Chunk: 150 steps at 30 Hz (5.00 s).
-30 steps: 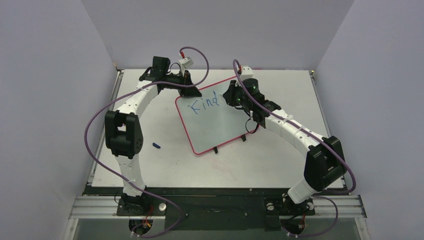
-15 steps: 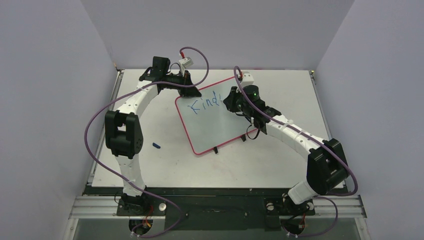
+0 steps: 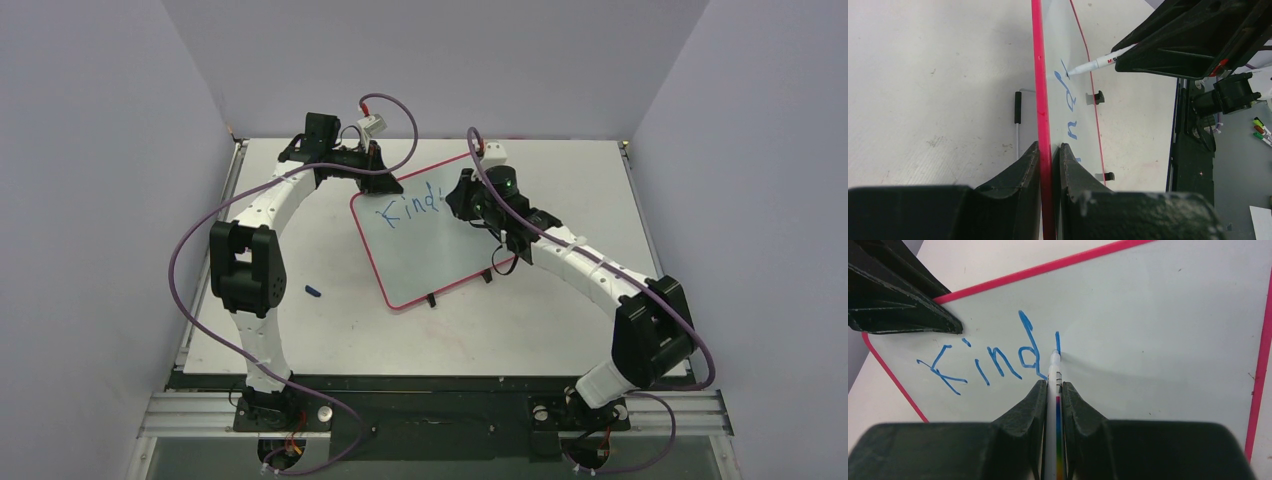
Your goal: Write a sentence on the whiteboard
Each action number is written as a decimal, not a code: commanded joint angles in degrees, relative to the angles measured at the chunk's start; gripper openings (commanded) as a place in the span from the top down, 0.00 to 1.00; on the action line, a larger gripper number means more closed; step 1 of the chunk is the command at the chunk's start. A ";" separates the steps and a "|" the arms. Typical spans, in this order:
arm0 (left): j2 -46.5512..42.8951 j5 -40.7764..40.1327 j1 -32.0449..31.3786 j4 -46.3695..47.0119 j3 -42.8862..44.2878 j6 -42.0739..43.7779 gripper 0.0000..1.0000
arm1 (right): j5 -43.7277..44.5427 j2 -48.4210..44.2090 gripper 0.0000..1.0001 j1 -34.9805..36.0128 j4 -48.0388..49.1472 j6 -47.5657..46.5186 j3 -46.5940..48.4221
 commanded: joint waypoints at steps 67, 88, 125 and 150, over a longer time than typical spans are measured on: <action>-1.26 2.15 -2.05 -2.68 1.74 6.76 1.00 | 0.66 -0.58 1.00 -3.82 -0.76 1.18 4.64; -1.10 2.03 -2.08 -2.84 1.91 6.81 1.00 | 0.22 1.09 1.00 -6.40 -1.83 1.71 5.94; -1.01 1.97 -2.17 -3.12 2.05 7.03 1.00 | 3.55 -3.07 1.00 -4.40 -1.06 2.96 -2.72; -1.16 1.80 -2.17 -3.30 2.22 7.12 1.00 | 2.40 -8.03 1.00 -5.52 -2.20 2.37 -0.28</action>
